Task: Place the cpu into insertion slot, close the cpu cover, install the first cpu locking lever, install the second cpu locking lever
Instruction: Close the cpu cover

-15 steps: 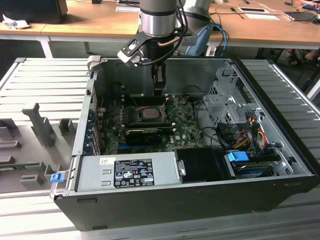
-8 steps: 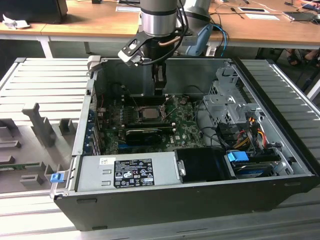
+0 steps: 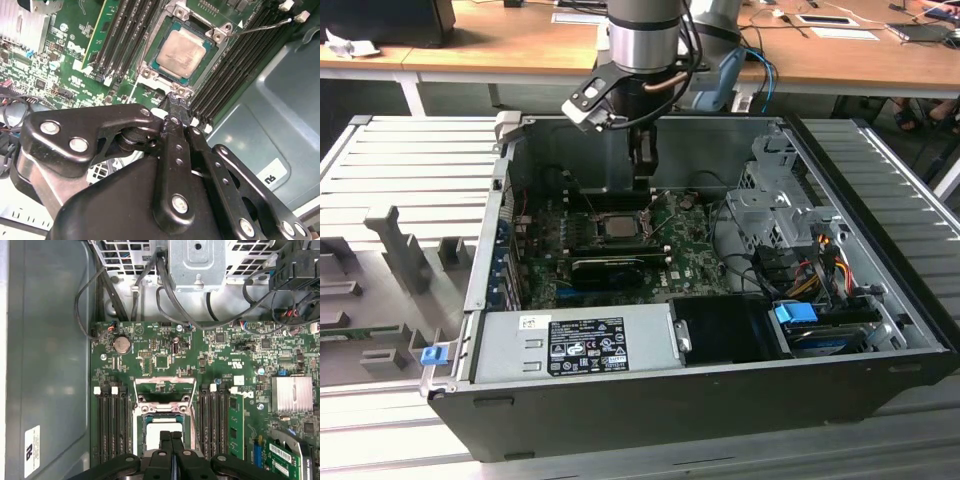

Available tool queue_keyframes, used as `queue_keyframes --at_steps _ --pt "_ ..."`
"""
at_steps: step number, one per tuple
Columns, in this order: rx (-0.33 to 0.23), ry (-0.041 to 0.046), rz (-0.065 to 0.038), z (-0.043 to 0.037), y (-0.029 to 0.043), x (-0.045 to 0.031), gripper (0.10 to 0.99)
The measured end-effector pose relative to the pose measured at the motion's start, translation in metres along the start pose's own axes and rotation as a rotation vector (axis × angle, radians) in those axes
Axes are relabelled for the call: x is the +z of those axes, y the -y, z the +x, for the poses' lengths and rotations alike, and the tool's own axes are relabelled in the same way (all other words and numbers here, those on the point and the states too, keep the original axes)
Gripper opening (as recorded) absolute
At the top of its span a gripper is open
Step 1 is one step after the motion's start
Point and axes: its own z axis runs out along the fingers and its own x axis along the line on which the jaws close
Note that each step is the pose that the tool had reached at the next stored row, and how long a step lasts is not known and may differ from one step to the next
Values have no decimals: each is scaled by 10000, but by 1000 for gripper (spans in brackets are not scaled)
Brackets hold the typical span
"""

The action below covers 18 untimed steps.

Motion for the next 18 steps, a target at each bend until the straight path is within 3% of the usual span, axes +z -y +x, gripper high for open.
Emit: queue_keyframes --at_steps 3,6,18 --pt "-1 2 72 2 -173 9 106" --pt "0 -1 74 5 -287 30 106" --pt "-238 -16 69 10 -535 185 106"
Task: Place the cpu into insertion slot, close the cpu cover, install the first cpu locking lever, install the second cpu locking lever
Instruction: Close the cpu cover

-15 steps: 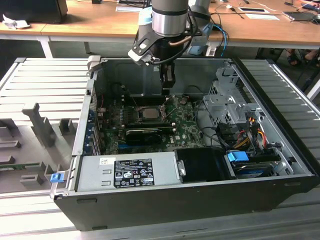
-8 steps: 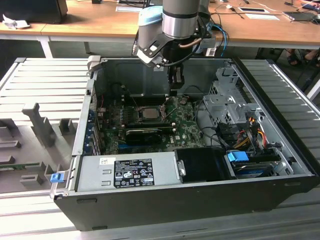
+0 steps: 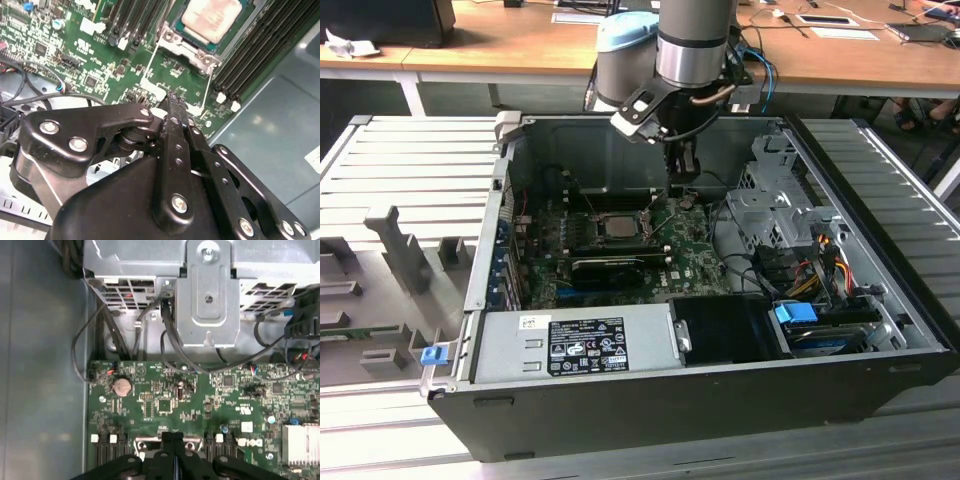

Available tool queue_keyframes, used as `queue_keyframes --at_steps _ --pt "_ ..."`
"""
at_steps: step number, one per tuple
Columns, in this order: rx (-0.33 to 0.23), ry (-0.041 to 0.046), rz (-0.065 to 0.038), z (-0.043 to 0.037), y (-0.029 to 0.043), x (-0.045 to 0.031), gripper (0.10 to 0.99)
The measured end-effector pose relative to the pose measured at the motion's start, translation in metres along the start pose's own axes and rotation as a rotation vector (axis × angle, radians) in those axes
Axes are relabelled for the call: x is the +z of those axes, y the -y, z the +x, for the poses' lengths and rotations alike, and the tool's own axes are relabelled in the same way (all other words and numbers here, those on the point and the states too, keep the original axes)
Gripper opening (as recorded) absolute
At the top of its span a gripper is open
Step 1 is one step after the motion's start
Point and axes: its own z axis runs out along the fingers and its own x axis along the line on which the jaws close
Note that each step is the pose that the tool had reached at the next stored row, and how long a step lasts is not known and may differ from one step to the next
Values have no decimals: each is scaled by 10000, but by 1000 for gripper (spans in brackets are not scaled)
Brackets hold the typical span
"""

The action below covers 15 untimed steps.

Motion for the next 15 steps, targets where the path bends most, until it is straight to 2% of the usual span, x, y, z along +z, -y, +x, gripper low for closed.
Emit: queue_keyframes --at_steps 1,4,6,9,12,15 --pt "-13 -3 -1 1 -79 20 106" --pt "-55 -4 1 0 -172 58 106" --pt "-93 -5 1 0 -172 112 106" --pt "-104 -3 34 0 -171 116 106" --pt "-101 -30 111 1 -162 117 106" --pt "-103 -30 112 0 -100 115 106"
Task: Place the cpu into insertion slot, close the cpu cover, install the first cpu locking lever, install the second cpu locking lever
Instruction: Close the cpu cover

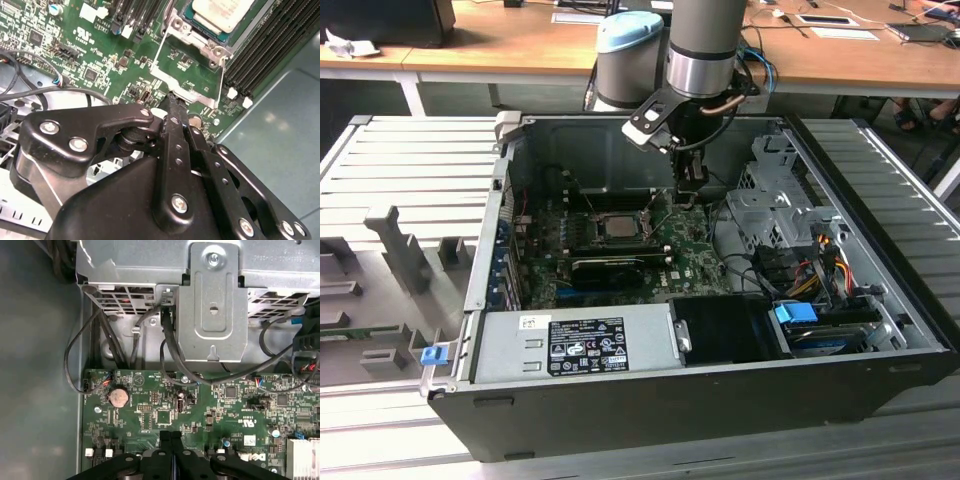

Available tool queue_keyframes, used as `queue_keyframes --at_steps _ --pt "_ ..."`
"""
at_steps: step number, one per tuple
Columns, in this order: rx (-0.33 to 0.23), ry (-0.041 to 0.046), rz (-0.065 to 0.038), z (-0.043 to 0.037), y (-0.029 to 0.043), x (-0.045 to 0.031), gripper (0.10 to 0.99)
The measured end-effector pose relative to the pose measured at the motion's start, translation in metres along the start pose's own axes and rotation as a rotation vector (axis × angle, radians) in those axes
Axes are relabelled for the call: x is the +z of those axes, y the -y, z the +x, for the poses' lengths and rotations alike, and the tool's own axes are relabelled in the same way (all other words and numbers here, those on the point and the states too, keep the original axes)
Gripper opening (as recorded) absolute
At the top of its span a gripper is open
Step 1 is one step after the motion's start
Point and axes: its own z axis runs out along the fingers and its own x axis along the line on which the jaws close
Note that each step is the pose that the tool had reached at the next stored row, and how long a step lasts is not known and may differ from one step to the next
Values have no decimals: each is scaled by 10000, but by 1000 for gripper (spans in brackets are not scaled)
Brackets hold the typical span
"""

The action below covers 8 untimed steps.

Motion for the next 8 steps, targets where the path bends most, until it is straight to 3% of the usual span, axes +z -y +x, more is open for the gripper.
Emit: queue_keyframes --at_steps 3,8 --pt "-22 0 -1 2 16 0 106" --pt "-21 0 -12 7 201 -5 106"
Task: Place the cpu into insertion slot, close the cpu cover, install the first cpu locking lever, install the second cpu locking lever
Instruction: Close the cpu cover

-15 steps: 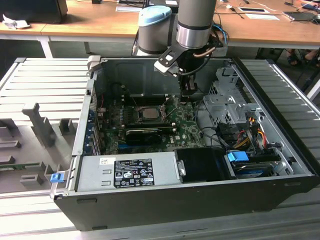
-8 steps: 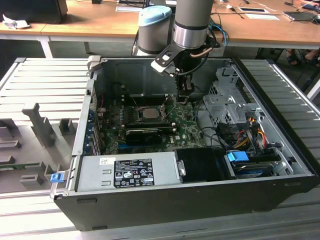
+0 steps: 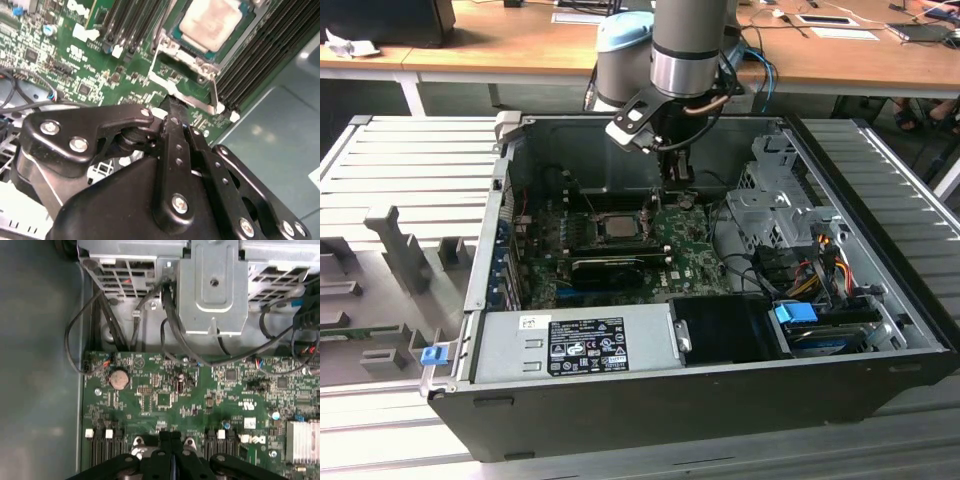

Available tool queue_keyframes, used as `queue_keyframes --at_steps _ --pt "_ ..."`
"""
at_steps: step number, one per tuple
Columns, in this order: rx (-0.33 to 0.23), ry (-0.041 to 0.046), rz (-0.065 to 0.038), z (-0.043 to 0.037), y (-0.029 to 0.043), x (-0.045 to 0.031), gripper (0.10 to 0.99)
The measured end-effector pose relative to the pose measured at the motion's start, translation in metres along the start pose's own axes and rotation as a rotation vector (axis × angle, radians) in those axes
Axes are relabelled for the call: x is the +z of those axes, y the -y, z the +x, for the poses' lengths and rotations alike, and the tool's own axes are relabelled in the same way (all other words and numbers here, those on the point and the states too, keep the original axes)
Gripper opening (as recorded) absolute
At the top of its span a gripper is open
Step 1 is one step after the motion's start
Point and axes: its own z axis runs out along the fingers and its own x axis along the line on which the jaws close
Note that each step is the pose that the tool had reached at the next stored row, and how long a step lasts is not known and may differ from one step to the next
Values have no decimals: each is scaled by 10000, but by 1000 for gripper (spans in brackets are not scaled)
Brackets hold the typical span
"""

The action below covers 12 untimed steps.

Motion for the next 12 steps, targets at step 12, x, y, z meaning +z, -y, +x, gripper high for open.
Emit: queue_keyframes --at_steps 12 --pt "-5 -1 1 9 340 157 106"
